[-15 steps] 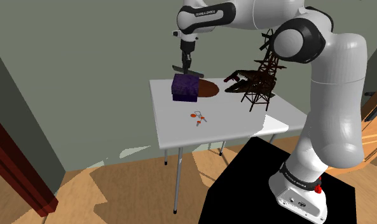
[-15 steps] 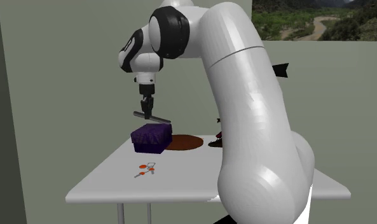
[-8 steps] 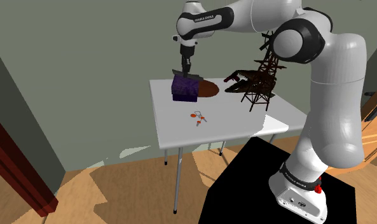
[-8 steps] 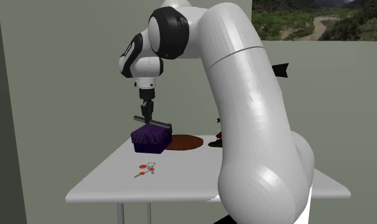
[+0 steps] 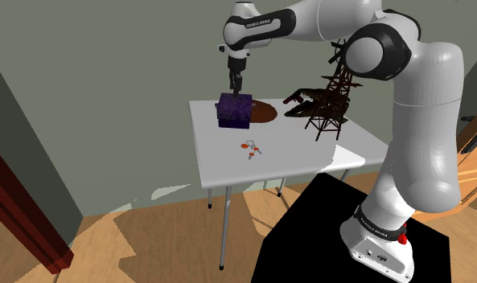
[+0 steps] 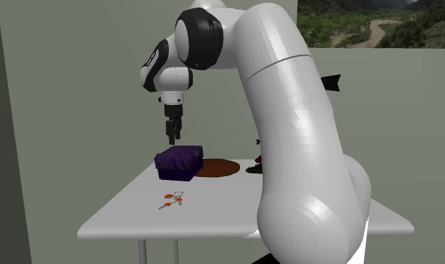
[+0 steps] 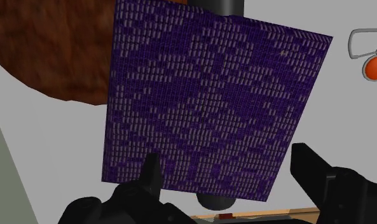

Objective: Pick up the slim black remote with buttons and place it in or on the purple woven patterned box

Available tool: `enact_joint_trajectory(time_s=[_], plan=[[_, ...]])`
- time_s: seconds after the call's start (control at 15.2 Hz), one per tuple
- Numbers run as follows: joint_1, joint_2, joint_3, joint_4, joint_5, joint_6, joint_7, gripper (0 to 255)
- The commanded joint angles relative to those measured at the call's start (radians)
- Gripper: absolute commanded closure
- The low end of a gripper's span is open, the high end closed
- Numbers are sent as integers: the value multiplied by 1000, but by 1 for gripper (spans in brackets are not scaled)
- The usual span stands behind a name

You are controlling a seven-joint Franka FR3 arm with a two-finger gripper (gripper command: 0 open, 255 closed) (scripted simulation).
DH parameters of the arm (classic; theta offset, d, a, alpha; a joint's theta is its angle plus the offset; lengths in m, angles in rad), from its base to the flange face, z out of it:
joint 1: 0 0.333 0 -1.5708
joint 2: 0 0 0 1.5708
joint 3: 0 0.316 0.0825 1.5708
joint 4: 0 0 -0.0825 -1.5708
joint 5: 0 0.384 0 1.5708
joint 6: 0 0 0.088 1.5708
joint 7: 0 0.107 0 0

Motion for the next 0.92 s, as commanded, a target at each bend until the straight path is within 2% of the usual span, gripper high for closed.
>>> enact_joint_trajectory(time_s=[0.0,0.07,0.33,0.86], plan=[[0,0,0,0,0,0,0,0],[0,0,0,0,0,0,0,0],[-2,-18,-5,102,-9,-118,8,0],[-2,-18,-5,102,-9,-118,8,0]])
